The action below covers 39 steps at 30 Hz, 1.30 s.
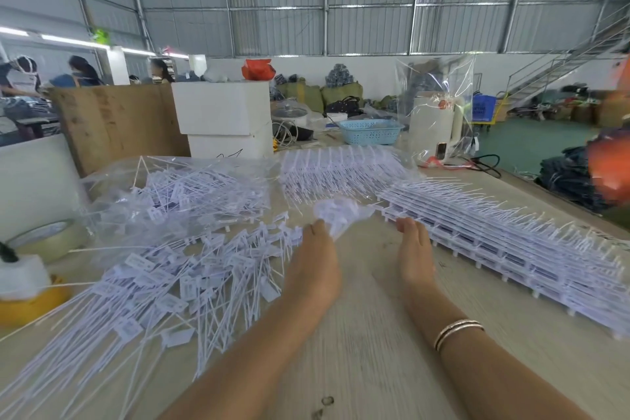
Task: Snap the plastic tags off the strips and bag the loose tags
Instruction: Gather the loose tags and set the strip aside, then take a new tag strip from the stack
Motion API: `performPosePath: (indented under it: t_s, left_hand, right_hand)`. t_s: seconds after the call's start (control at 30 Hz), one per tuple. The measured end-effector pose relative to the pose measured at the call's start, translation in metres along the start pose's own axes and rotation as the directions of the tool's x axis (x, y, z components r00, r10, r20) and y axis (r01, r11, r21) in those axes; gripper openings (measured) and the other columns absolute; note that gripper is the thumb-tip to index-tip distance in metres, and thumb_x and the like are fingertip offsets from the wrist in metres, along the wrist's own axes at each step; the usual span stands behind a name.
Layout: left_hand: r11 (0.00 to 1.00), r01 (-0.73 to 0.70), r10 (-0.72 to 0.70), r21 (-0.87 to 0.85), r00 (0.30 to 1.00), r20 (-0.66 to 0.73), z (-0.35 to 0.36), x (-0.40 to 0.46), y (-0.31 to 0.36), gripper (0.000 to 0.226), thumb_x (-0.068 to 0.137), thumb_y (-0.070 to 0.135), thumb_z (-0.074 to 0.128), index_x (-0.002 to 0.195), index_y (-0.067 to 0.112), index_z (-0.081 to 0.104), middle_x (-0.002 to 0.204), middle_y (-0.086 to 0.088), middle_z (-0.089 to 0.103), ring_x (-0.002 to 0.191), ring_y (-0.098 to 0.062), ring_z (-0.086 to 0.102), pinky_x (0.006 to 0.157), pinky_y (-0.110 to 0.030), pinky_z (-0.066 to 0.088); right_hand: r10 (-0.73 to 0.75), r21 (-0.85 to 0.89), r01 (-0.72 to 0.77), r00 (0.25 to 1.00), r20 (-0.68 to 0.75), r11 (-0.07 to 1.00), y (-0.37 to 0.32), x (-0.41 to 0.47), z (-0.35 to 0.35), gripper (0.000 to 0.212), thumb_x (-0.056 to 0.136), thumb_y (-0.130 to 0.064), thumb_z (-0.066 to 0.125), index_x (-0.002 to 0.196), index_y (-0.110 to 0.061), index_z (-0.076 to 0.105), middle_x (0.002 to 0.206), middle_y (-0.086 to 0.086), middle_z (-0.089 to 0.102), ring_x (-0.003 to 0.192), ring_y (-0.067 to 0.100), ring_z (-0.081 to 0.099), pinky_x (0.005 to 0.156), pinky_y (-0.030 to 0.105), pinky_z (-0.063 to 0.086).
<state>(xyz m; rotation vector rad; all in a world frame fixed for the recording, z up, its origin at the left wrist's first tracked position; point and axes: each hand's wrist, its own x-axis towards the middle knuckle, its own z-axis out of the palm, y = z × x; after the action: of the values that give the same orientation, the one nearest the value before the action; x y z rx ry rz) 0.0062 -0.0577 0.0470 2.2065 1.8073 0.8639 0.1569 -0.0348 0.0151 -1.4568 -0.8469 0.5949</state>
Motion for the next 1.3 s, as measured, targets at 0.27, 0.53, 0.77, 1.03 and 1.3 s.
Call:
performPosePath:
  t_s: [0.27,0.53,0.77,1.03,1.3]
  left_hand:
    - [0.852,0.292,-0.359,0.434,0.930,0.078,-0.042,0.020,-0.058,0.053,0.093,0.029,0.052,0.137,0.003,0.038,0.134,-0.011,0.047,0.122,-0.027,0.047,0.094,-0.036,0.042]
    - [0.736,0.204,-0.176,0.646,0.978,-0.108,-0.017,0.008,-0.059,0.065,0.088,0.028,0.055,0.140,0.007,0.023,0.136,-0.011,0.030,0.123,-0.026,0.034,0.100,-0.036,0.032]
    - [0.855,-0.203,0.233,0.477,0.973,-0.004,0.008,0.003,-0.009,0.036,0.091,0.020,0.047,0.127,0.019,0.046,0.124,-0.003,0.046,0.119,-0.025,0.038,0.094,-0.038,0.032]
    - [0.871,-0.358,0.326,0.337,0.934,0.148,0.052,-0.014,0.001,0.030,0.095,0.032,0.033,0.111,0.018,0.054,0.115,-0.003,0.050,0.111,-0.024,0.044,0.088,-0.038,0.036]
    - [0.909,-0.347,0.332,0.229,0.938,0.105,0.053,-0.011,-0.004,0.032,0.095,0.035,0.033,0.116,0.023,0.055,0.116,0.004,0.048,0.112,-0.018,0.042,0.091,-0.034,0.036]
  right_hand:
    - [-0.059,0.022,0.058,0.996,0.067,0.998,-0.005,-0.007,0.004,0.025,0.100,-0.036,0.032,0.109,-0.030,0.054,0.127,-0.003,0.054,0.123,0.018,0.045,0.113,0.051,0.021]
    - [-0.143,-0.208,0.180,0.973,0.179,0.962,-0.003,-0.008,0.007,0.016,0.098,-0.023,0.044,0.097,-0.023,0.060,0.109,-0.006,0.052,0.107,0.013,0.048,0.108,0.048,0.029]
    - [-0.270,-0.506,0.348,0.936,0.224,0.789,0.004,-0.001,0.012,0.025,0.094,-0.010,0.044,0.104,-0.016,0.066,0.121,0.002,0.054,0.116,0.020,0.050,0.092,0.026,0.037]
    - [-0.153,-0.917,0.326,0.943,0.297,0.228,0.004,0.047,-0.022,0.043,0.093,-0.016,0.037,0.137,-0.015,0.038,0.140,0.010,0.040,0.129,0.029,0.037,0.106,0.039,0.029]
    - [-0.271,-0.936,0.340,0.913,0.306,0.088,0.007,0.058,-0.031,0.037,0.092,-0.011,0.041,0.127,-0.019,0.046,0.127,0.005,0.046,0.118,0.026,0.046,0.098,0.038,0.033]
